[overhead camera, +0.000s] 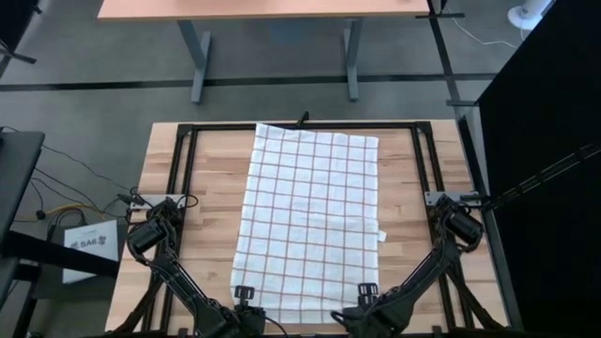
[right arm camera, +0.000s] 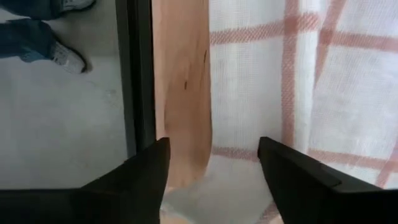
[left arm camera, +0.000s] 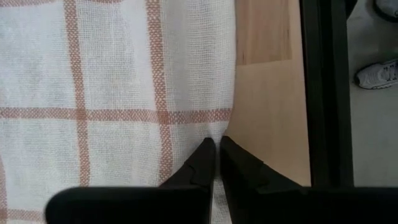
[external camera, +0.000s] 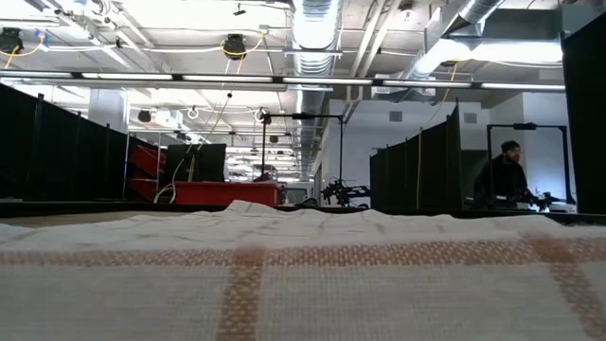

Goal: Roll towel
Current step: Roll the towel

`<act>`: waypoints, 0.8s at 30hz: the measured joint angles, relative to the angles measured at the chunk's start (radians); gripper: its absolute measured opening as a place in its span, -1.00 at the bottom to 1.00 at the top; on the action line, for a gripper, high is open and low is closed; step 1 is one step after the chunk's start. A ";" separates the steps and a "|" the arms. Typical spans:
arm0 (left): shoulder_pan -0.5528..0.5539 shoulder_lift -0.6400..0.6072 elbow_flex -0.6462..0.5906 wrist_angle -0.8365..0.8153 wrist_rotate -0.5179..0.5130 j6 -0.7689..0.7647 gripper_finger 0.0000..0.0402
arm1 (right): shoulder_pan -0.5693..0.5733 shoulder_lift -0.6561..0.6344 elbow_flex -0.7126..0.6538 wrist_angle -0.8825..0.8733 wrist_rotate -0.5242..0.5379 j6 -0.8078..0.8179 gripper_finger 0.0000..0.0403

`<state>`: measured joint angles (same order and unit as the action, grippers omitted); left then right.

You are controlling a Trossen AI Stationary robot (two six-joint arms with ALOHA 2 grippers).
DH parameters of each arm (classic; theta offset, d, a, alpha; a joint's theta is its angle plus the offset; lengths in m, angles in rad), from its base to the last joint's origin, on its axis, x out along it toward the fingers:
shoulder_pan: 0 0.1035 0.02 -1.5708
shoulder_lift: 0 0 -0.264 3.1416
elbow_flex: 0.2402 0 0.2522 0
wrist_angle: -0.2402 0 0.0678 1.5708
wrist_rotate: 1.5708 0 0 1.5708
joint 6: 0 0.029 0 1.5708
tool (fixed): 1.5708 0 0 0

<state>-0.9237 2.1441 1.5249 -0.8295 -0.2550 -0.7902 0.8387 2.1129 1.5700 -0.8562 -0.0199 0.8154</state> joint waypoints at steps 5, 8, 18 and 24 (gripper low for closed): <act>0.003 0.000 0.000 0.000 0.002 0.000 -0.95 | 0.015 0.004 -0.048 0.023 0.032 0.057 0.21; 0.004 0.000 0.000 0.000 0.005 0.000 -0.95 | 0.019 -0.004 -0.091 0.066 0.032 0.098 0.18; 0.003 0.000 0.000 0.001 0.002 -0.003 -0.95 | 0.033 -0.005 -0.131 0.090 0.047 0.130 -0.12; 0.003 0.000 0.000 0.000 0.003 -0.012 -0.95 | 0.033 -0.004 -0.133 0.102 0.042 0.130 -0.38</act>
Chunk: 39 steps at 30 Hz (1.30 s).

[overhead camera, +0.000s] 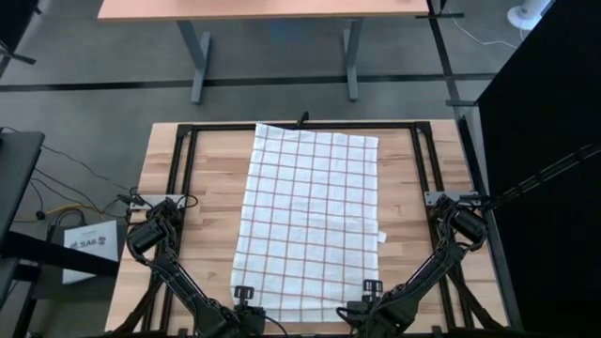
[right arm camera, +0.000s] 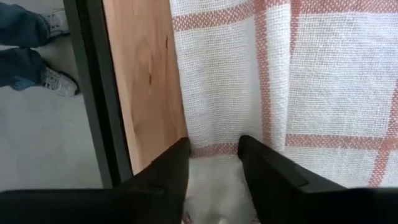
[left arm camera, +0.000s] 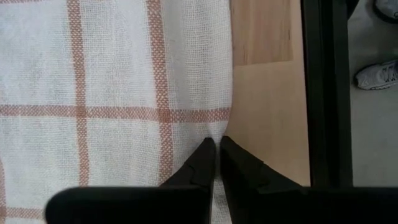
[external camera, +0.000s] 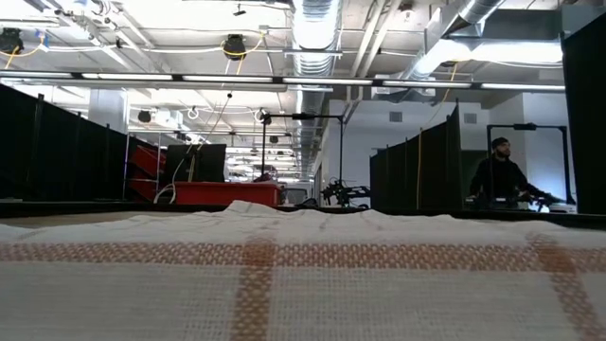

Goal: Roll towel
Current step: Roll the towel

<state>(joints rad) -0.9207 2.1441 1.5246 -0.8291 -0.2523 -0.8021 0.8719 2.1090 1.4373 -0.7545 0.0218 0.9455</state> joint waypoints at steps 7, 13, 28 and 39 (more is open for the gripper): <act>0.000 0.000 0.000 0.000 -0.001 -0.036 -0.99 | 0.001 0.000 0.000 0.007 -0.011 0.000 -0.71; -0.003 -0.026 -0.004 0.000 0.025 -0.108 -1.00 | 0.005 0.000 0.004 0.013 -0.024 0.041 -0.98; 0.012 -0.244 -0.003 -0.042 0.121 -0.188 -1.00 | 0.046 0.011 0.181 0.009 -0.078 0.150 -0.99; 0.027 -0.274 -0.002 -0.104 0.117 -0.110 -1.00 | 0.064 0.007 0.305 -0.135 -0.047 0.265 -0.99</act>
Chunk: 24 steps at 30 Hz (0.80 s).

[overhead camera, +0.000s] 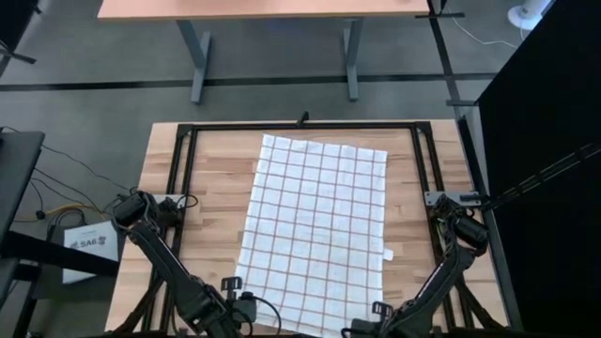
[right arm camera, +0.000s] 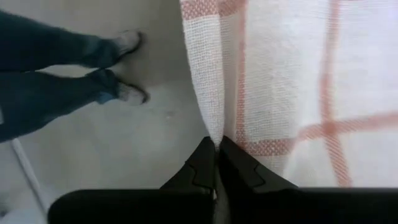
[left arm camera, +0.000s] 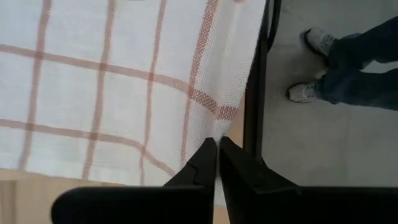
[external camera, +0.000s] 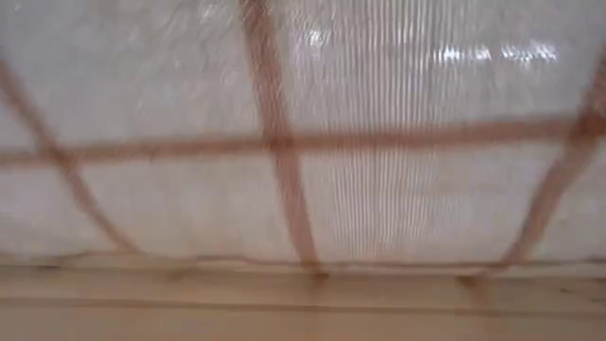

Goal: Roll towel
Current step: Roll the towel

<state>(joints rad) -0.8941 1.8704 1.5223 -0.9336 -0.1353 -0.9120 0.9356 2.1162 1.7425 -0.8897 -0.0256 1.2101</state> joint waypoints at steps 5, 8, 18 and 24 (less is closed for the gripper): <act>0.011 -0.058 0.001 -0.027 -0.001 0.033 -1.00 | 0.000 -0.001 0.094 -0.193 0.056 0.022 -0.99; 0.027 -0.107 0.001 -0.073 -0.003 0.061 -1.00 | -0.001 -0.002 0.140 -0.294 0.120 0.048 -0.99; 0.199 -0.322 0.002 -0.242 -0.034 0.230 -1.00 | -0.087 -0.004 0.230 -0.658 0.271 0.099 -0.99; 0.395 -0.426 -0.040 -0.277 -0.022 0.412 -1.00 | -0.187 -0.028 0.204 -0.680 0.350 0.088 -0.99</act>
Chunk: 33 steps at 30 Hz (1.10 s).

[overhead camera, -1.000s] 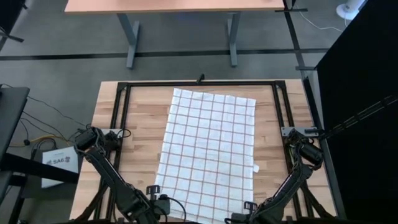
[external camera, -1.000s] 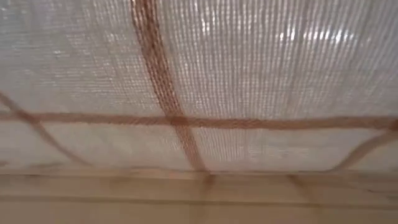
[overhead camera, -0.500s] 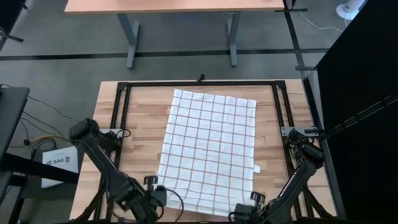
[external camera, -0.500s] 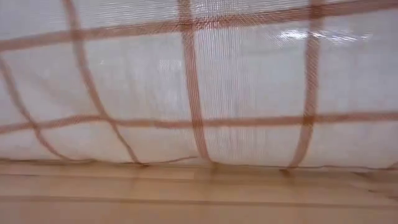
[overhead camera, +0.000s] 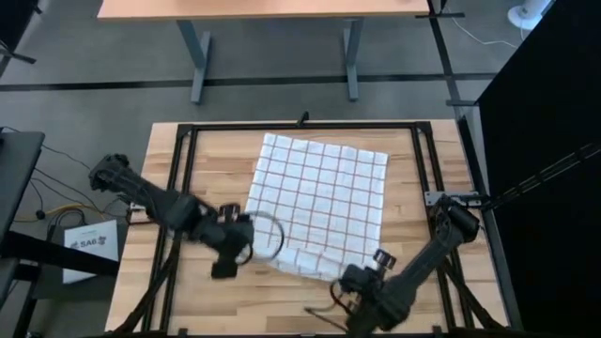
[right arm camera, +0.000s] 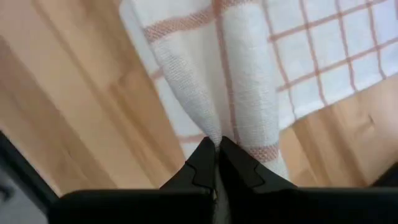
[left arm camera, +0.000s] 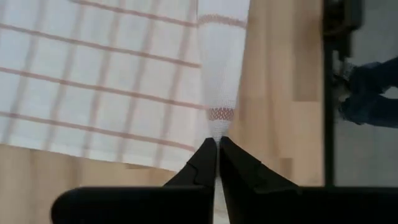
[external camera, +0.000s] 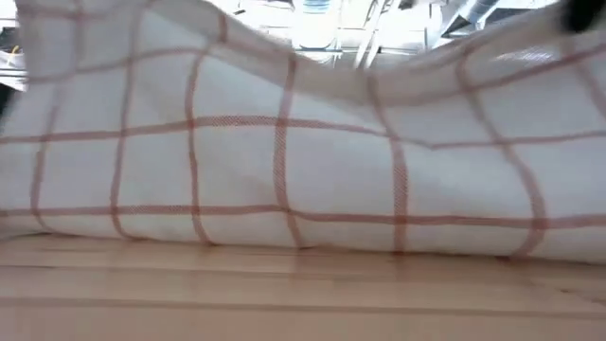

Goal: Roll towel
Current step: Roll the towel

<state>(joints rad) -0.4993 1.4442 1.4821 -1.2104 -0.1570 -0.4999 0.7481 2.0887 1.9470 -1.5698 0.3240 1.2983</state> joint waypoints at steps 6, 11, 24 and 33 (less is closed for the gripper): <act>0.201 -0.033 -0.067 -0.006 0.076 0.185 -1.00 | -0.089 -0.098 -0.056 -0.002 0.063 0.028 -0.99; 0.342 -0.034 -0.153 0.058 0.154 0.353 -1.00 | -0.160 -0.246 -0.157 -0.001 0.066 0.071 -0.99; 0.670 -0.033 -0.230 0.260 0.285 0.589 -1.00 | -0.526 -0.774 -0.705 0.388 0.010 -0.105 -0.99; 0.876 0.011 -0.228 0.354 0.294 0.698 -1.00 | -0.869 -0.931 -0.975 0.603 -0.166 -0.408 -0.99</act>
<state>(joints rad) 0.3763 1.4555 1.2537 -0.8562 0.1374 0.1980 -0.1212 1.1581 0.9718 -0.9667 0.1581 0.8900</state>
